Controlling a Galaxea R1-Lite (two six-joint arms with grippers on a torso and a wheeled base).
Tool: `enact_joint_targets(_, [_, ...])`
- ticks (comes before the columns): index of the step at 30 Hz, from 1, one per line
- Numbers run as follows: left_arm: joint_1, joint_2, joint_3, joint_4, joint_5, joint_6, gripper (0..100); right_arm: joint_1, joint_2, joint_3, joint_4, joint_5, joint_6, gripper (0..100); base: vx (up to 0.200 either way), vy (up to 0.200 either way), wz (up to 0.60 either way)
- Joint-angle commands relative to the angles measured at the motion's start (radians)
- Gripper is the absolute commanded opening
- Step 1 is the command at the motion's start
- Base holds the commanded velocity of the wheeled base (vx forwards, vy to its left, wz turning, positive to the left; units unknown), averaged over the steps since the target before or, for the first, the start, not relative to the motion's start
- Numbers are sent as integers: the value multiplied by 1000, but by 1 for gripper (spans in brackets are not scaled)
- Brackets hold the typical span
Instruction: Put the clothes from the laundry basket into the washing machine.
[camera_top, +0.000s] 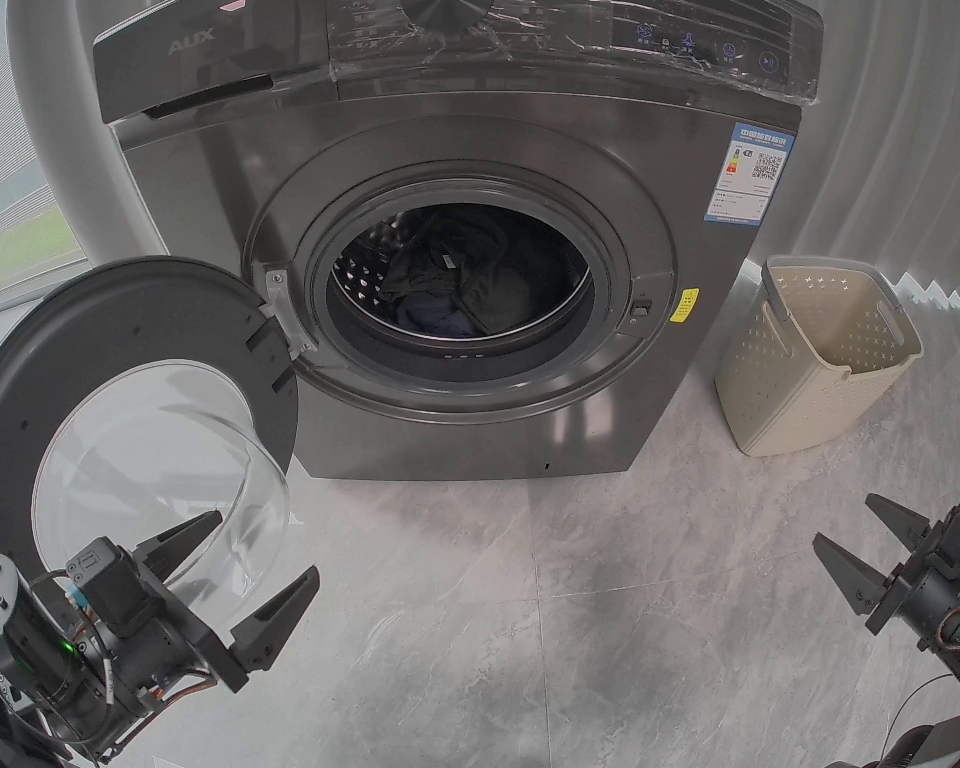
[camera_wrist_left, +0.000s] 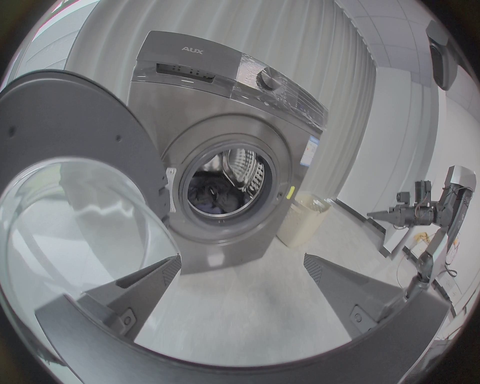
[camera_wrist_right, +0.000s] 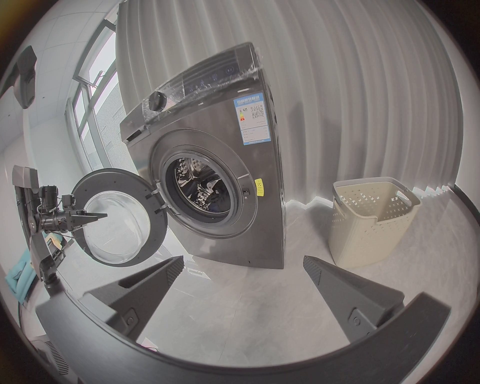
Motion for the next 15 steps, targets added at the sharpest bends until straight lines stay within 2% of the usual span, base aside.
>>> enact_joint_targets(1, [68,-302,18,253,5,-15,100,-93,-284,18,171,1,0,100,0,0,0])
enact_joint_targets(2, [94,-367,18,325,1,-22,100,-113,-334,18,216,1,0,100,0,0,0])
enact_joint_targets(4, [123,-476,18,435,-3,-26,100,-144,-419,18,285,2,1,100,-200,0,0])
enact_joint_targets(5, [123,-476,18,435,-3,-26,100,-144,-419,18,285,2,1,100,-200,0,0])
enact_joint_targets(6, [163,-581,18,540,-6,-22,100,-173,-505,18,362,4,1,100,-200,0,0])
enact_joint_targets(7, [175,-604,18,558,-8,-22,100,-179,-523,18,380,4,1,100,-200,0,0])
enact_joint_targets(9, [243,-727,18,655,-20,-24,100,-205,-637,18,475,7,3,100,-200,0,0])
enact_joint_targets(10, [246,-733,18,659,-22,-22,100,-205,-646,18,481,7,3,100,-200,0,0])
enact_joint_targets(12, [316,-850,18,774,-54,-24,100,-221,-765,18,601,7,3,100,-200,0,0])
enact_joint_targets(14, [319,-856,18,780,-54,-22,100,-222,-772,18,609,7,3,100,-200,0,0])
enact_joint_targets(15, [390,-963,18,880,-84,-22,100,-242,-870,18,725,8,4,100,-200,0,0])
